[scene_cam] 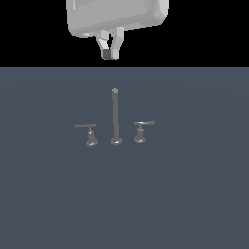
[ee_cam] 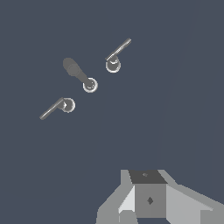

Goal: Turn on the faucet by rotating a designated handle.

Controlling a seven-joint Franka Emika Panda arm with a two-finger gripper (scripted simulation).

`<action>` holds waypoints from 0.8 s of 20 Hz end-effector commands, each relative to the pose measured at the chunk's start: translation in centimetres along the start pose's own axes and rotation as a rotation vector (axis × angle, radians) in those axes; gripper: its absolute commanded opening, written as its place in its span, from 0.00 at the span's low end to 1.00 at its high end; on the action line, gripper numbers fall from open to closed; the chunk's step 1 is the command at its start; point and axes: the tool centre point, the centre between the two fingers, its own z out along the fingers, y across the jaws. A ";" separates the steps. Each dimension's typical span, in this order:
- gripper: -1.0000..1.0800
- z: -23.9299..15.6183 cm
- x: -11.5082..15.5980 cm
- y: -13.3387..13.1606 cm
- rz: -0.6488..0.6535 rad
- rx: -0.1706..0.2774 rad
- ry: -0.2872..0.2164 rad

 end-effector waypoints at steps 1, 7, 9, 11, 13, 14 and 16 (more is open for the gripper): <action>0.00 1.5 1.4 -0.8 0.058 0.004 0.003; 0.00 5.0 4.9 -2.3 0.190 0.010 0.009; 0.00 6.2 6.2 -2.7 0.235 0.012 0.011; 0.00 7.4 7.4 -3.0 0.279 0.013 0.014; 0.00 8.5 8.7 -3.3 0.324 0.015 0.016; 0.00 9.1 9.3 -3.4 0.346 0.016 0.018; 0.00 10.3 10.7 -3.6 0.392 0.017 0.020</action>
